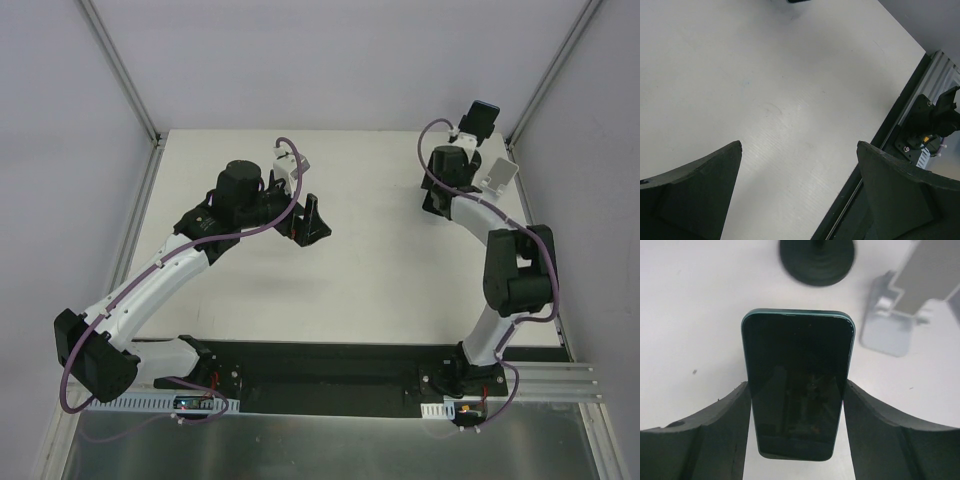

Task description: Place the phone on the phone stand

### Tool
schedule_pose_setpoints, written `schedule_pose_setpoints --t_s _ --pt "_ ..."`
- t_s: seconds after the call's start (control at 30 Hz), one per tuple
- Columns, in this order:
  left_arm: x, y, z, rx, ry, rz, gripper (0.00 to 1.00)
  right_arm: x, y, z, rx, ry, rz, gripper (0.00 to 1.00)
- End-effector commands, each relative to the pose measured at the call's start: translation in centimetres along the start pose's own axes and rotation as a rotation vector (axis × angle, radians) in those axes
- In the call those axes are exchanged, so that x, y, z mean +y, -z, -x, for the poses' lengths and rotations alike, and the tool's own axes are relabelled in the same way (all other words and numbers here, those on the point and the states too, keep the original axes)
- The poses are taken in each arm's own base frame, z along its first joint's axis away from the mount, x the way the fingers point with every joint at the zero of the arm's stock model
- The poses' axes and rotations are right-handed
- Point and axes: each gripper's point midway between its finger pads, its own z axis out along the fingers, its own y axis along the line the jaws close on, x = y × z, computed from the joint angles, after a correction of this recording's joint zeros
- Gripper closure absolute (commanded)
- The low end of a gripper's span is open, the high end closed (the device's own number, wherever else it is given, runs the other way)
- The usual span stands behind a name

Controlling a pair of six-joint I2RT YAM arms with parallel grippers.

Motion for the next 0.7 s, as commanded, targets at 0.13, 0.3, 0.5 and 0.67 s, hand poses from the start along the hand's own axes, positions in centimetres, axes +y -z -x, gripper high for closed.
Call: schedule_pose_setpoints --t_s 0.13,0.3,0.5,0.67 --pt "0.1 -0.5 0.3 -0.009 -0.007 -0.014 0.04 -9.5 -0.2 12.2 -0.303 -0.176 -0.200 0.99" --pt "0.8 -0.9 -0.1 0.010 -0.010 0.010 0.03 -13.6 -1.6 15.0 -0.365 -0.190 -0.291 0.99" --pt "1.6 -2.0 -1.2 0.065 0.006 0.024 0.04 -15.1 -4.6 16.7 -0.396 -0.175 -0.322 0.99" --pt "1.8 -2.4 -1.3 0.080 0.025 0.016 0.05 -15.0 -6.6 16.2 -0.420 -0.167 -0.343 0.99"
